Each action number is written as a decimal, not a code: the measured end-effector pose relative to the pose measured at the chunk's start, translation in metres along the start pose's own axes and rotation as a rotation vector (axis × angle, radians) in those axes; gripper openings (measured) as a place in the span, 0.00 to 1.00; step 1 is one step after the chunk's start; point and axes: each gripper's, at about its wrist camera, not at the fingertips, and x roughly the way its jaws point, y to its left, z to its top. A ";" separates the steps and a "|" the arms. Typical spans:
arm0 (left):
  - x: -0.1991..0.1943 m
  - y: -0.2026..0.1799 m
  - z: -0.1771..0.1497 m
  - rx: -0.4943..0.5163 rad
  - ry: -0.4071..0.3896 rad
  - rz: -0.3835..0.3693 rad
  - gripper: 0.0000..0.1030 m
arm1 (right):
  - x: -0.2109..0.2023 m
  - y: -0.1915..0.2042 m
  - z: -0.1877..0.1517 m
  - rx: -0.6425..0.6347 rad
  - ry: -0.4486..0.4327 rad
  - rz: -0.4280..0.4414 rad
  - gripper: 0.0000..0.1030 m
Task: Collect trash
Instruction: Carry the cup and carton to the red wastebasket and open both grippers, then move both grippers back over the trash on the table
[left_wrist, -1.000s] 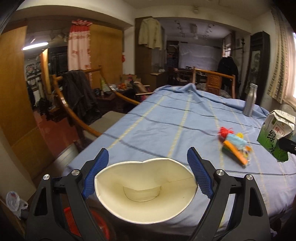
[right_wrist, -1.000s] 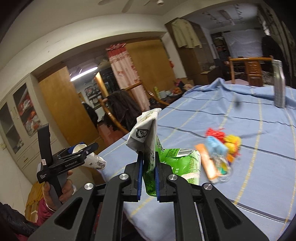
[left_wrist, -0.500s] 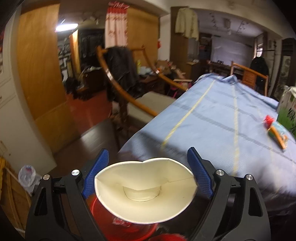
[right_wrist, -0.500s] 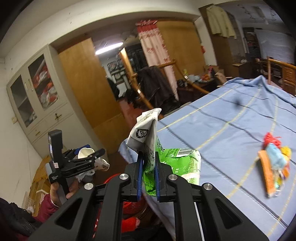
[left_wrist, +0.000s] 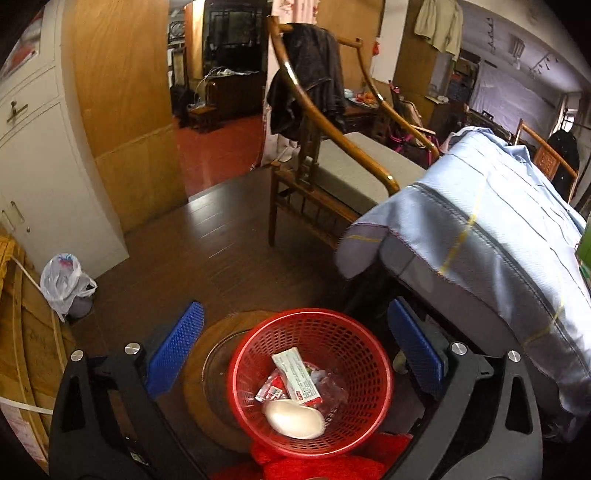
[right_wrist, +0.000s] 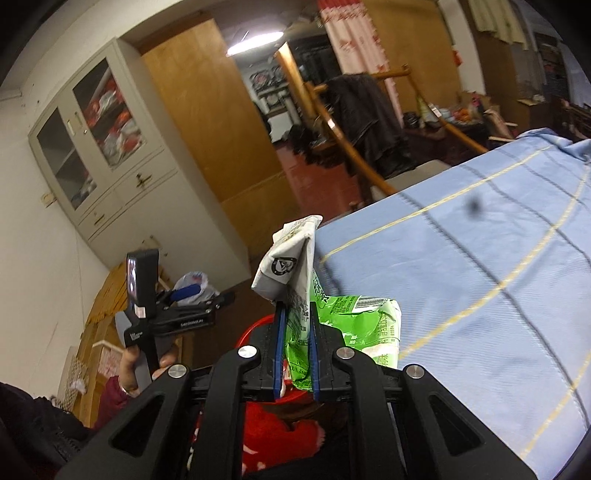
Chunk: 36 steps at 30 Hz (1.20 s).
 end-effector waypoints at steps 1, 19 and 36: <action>0.000 0.003 0.000 0.000 -0.006 0.023 0.93 | 0.006 0.003 0.000 -0.004 0.013 0.008 0.11; 0.000 0.056 0.002 -0.117 -0.023 0.093 0.93 | 0.147 0.072 0.008 -0.116 0.247 0.126 0.57; -0.031 0.000 0.011 -0.017 -0.079 0.025 0.93 | 0.062 0.023 0.003 -0.017 0.083 0.047 0.59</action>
